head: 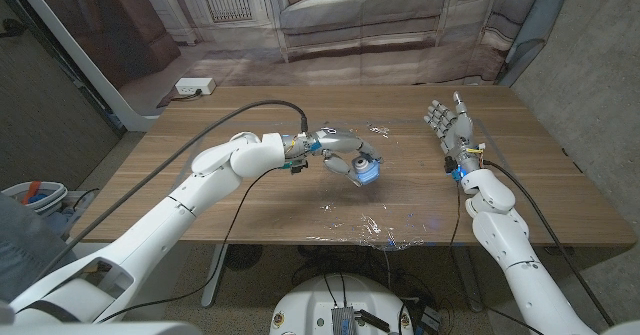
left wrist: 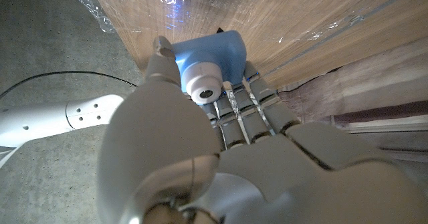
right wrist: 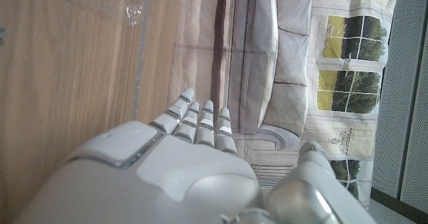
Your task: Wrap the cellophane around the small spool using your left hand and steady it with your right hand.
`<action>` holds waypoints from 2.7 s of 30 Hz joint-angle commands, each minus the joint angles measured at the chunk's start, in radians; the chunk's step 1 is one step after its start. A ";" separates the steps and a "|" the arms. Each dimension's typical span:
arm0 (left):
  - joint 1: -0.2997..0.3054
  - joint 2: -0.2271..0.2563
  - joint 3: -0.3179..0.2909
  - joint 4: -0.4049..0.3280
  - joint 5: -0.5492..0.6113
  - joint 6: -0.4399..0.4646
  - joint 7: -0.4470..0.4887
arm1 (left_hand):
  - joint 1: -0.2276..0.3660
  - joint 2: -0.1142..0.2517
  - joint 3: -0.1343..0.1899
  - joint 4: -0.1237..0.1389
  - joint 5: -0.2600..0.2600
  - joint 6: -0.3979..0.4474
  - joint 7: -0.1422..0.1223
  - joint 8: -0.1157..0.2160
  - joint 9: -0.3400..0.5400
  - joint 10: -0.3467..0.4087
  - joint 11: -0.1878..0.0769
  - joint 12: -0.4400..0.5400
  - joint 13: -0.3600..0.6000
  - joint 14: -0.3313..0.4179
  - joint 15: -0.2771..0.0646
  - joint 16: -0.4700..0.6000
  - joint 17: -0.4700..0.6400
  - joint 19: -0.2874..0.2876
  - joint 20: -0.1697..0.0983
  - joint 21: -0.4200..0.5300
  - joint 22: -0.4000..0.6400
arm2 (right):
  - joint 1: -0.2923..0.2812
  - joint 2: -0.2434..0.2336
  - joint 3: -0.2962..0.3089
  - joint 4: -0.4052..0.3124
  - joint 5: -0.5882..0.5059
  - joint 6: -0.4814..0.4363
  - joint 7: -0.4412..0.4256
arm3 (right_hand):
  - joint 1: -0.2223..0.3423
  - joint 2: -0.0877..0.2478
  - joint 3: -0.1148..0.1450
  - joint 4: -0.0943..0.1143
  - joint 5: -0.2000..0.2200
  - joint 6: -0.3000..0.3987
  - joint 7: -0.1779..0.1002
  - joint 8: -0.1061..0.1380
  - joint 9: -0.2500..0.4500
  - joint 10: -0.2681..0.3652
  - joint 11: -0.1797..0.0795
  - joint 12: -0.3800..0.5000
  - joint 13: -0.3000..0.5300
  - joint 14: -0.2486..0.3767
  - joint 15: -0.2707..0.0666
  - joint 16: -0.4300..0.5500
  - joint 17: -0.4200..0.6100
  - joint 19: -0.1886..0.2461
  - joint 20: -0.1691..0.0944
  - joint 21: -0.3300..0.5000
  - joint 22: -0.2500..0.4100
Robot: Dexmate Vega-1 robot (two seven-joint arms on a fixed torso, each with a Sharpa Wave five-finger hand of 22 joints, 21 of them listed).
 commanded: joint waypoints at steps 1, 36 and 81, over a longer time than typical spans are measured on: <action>0.021 -0.013 0.015 -0.066 0.079 0.024 -0.030 | 0.050 0.057 0.077 0.070 0.004 0.024 -0.007 0.003 0.003 0.036 -0.026 0.000 0.000 0.014 -0.067 0.001 0.002 0.007 -0.007 0.000 0.002 | 0.058 -0.027 0.024 0.088 0.042 0.024 0.099 | 0.005 0.009 -0.007 0.000 0.001 0.006 0.003 0.004 0.005 0.008 0.002 0.001 0.003 0.003 0.003 -0.003 0.005 0.006 -0.003 -0.003 0.004; 0.060 0.079 -0.045 -0.001 0.049 -0.156 -0.016 | 0.045 0.052 0.083 0.073 0.002 0.030 -0.014 -0.007 0.001 0.042 -0.036 -0.013 -0.001 0.019 -0.075 -0.008 0.000 -0.012 -0.011 -0.010 0.002 | -0.029 0.014 -0.016 -0.066 -0.034 0.017 -0.048 | 0.006 0.013 -0.010 -0.001 -0.001 0.010 0.004 0.004 0.005 0.008 0.004 0.000 0.003 0.004 0.002 -0.003 0.005 0.009 0.000 -0.017 0.005; -0.027 0.015 0.070 0.087 0.172 -0.158 -0.019 | -0.037 -0.001 0.044 0.104 -0.008 -0.007 -0.032 -0.048 -0.002 -0.015 -0.037 -0.059 -0.014 -0.069 -0.062 -0.045 -0.006 -0.142 -0.012 -0.074 0.000 | -0.148 0.057 0.021 -0.138 0.016 0.061 -0.076 | 0.009 0.016 -0.013 -0.002 -0.002 0.020 0.001 0.006 0.005 0.017 0.004 0.002 0.003 0.012 0.004 -0.001 0.004 0.021 0.000 -0.030 0.005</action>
